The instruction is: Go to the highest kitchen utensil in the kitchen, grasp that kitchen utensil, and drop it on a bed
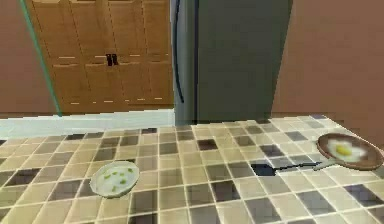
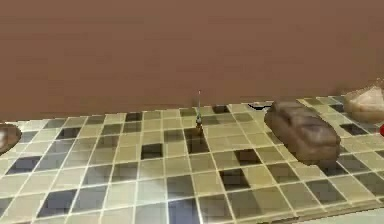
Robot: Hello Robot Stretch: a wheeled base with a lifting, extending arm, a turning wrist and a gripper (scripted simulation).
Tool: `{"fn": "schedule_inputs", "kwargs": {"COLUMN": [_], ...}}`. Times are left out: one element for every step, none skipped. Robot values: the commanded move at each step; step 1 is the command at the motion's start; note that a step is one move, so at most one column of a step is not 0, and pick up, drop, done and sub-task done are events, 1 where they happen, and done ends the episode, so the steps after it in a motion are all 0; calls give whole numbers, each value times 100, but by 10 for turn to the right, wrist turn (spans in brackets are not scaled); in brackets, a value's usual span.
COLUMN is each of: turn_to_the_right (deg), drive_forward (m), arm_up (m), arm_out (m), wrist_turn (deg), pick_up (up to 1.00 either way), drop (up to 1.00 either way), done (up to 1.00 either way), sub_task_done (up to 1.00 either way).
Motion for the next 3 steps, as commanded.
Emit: {"fn": "schedule_inputs", "kwargs": {"turn_to_the_right": [-420, 0, 0], "drive_forward": [0, 0, 0], "arm_up": [0, 50, 38], "arm_out": [0, 0, 0], "wrist_turn": [0, 0, 0], "pick_up": [0, 0, 0], "drop": [0, 0, 0], "done": [0, 0, 0], "sub_task_done": [0, 0, 0]}}
